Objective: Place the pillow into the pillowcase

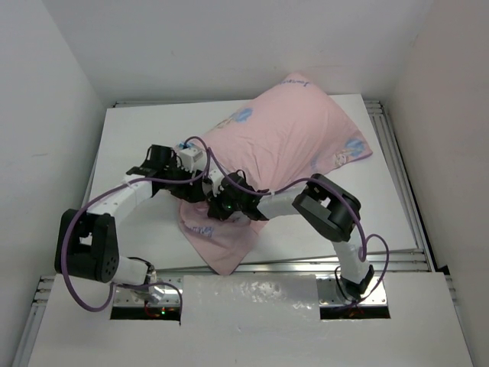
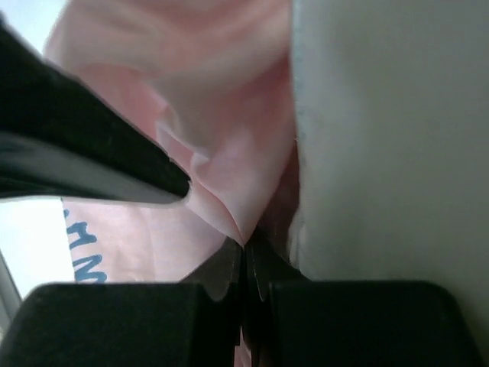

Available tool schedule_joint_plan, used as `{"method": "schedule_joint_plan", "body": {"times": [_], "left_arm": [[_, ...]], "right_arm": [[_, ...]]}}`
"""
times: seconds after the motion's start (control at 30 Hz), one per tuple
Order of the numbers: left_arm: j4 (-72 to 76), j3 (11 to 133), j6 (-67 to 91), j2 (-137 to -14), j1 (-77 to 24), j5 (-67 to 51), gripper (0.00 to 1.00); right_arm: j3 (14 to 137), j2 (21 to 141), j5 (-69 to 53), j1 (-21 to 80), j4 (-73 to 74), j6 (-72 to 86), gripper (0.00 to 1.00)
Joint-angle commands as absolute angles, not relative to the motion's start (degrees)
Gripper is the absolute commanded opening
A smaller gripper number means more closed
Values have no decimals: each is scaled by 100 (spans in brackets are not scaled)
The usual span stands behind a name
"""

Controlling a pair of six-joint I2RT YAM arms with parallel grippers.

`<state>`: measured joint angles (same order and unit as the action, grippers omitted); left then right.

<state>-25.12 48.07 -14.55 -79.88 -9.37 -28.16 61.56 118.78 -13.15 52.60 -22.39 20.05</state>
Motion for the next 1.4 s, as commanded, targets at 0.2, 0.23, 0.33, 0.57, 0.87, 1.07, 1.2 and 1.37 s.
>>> {"method": "schedule_joint_plan", "body": {"times": [0.2, 0.23, 0.33, 0.57, 0.87, 1.07, 1.2, 1.37], "left_arm": [[-1811, 4667, -581, -8402, -1485, -1881, 55], [-1784, 4658, -484, -8515, -1494, -1837, 58], [-1723, 4658, -124, -8692, -1494, -1644, 61], [-1424, 4675, 764, -8982, -1529, -2199, 63], [-1941, 4728, 546, -9211, -1600, -2214, 3], [-2662, 5290, -304, -8764, -1494, -2171, 0], [-2882, 5326, -782, -8123, -1494, -1820, 0], [-3023, 5203, -932, -8007, -1494, -1810, 0]], "right_arm": [[5854, 11409, -1195, 5563, -2829, 1626, 0], [5810, 11356, -1187, 5572, -2934, 1626, 0], [5441, 11049, -1169, 5651, -3593, 1801, 0], [5510, 11056, -1380, 5678, -3718, 1969, 0], [5651, 11118, -1406, 5660, -3595, 1969, 0], [6240, 11031, -2413, 5458, -2349, 1732, 40], [5943, 9927, -2444, 5265, -1460, 1425, 56], [5871, 9413, -2275, 5265, -959, 1423, 48]]}}
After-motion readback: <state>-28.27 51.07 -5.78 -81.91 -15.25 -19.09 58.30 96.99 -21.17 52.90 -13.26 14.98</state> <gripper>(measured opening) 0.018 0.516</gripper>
